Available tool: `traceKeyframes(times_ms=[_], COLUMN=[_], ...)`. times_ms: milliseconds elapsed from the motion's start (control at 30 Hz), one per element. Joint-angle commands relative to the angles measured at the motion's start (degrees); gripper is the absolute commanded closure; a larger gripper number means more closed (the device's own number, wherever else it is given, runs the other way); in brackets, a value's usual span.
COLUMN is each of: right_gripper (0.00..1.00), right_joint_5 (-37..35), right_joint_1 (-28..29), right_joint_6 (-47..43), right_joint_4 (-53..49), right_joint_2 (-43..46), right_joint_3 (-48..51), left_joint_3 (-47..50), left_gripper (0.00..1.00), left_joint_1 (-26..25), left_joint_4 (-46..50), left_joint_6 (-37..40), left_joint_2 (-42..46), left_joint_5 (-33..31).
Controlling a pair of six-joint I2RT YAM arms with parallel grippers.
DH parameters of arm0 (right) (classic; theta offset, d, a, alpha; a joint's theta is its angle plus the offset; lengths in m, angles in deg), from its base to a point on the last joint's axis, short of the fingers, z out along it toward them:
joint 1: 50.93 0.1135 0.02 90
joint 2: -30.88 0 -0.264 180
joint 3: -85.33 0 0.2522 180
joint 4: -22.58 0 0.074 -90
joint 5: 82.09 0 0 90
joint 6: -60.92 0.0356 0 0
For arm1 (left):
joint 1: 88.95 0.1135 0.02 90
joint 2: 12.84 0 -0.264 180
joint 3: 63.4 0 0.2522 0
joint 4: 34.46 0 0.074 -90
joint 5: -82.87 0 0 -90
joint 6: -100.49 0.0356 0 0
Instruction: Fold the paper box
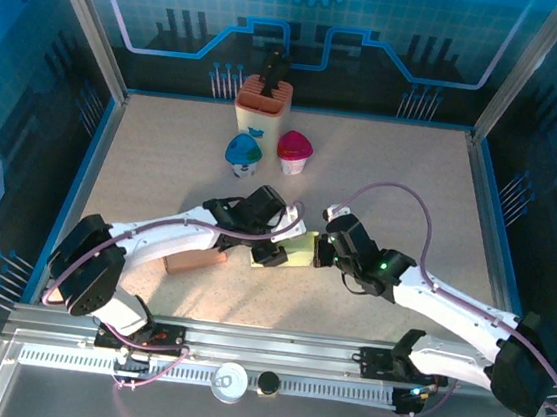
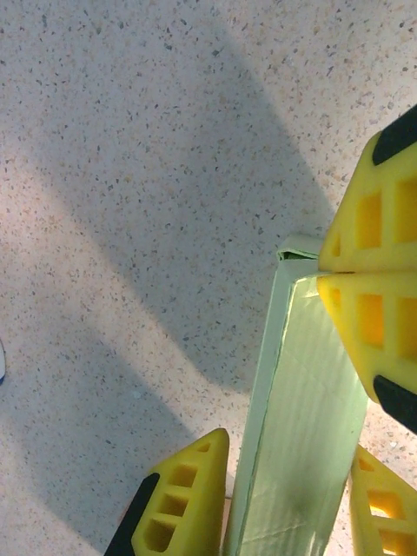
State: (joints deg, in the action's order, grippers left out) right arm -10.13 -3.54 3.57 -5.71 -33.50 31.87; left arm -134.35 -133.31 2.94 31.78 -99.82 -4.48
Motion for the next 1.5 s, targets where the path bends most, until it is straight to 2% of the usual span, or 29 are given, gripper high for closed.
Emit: traceKeyframes(times_ms=[0,133,167,300,367,400,600,800,833,900,1000,1100,1200,1400,1467], right_gripper=[1.0,1.0,1.0,1.0,1.0,1.0,1.0,1.0,1.0,1.0,1.0,1.0,1.0,1.0,1.0], right_joint_5=[-2.92,-4.38,-4.82,-5.21,-5.3,-5.48,-5.35,-5.75,-5.89,-6.03,-6.08,-6.4,-6.65,-6.37,-6.29], right_joint_1=[1.59,3.02,3.27,3.77,3.74,3.76,3.74,4.17,4.24,4.46,4.61,4.72,4.72,4.72,4.73], right_joint_6=[2.48,3.3,3.39,3.31,3.38,3.47,3.48,4.28,4.29,4.38,4.53,4.87,4.89,4.97,4.89], right_joint_4=[0.73,0.4,0.16,0.05,-0.17,-0.41,-0.7,-0.94,-0.86,-0.79,-1.09,-1.3,-1.7,-1.91,-1.96], right_joint_2=[0.7,0.2,0.05,-0.54,-0.56,-0.54,-1.03,-1.09,-0.94,-0.99,-1.6,-1.81,-1.6,-1.76,-1.84], right_joint_3=[0.61,-0.1,-0.27,-0.53,-0.73,-0.81,-1.17,-1.43,-1.47,-1.66,-2.2,-2.26,-2.4,-2.7,-2.88], left_joint_3=[0.61,0.32,0.24,-0.2,0.0,0.13,2.89,11.81,12.65,12.08,8.93,7.3,5.78,3.91,3.63], left_gripper=[0.41,0.39,0.33,0.26,0.01,0.01,0.01,0.01,0.03,0.17,0.31,0.31,0.32,0.33,0.37], left_joint_1=[0.68,0.65,0.68,0.68,0.62,0.67,0.61,1.2,1.6,3.0,5.72,7.34,7.71,7.64,7.65], left_joint_4=[-2.0,-1.73,-1.71,-2.04,-2.52,-2.68,-6.7,-19.0,-19.29,-14.91,-2.93,5.58,10.0,11.62,10.79], left_joint_6=[-1.79,-1.61,-1.56,-1.95,-2.09,-2.18,-4.24,-11.97,-13.76,-18.25,-25.29,-27.45,-26.54,-24.2,-23.66], left_joint_2=[0.95,0.05,-0.14,0.11,0.63,0.96,6.49,22.27,24.62,28.57,31.2,30.29,27.18,21.93,20.84], left_joint_5=[1.13,0.57,0.6,0.32,0.16,0.01,-4.67,-10.21,-11.25,-13.38,-14.51,-13.06,-10.52,-9.82,-9.34])
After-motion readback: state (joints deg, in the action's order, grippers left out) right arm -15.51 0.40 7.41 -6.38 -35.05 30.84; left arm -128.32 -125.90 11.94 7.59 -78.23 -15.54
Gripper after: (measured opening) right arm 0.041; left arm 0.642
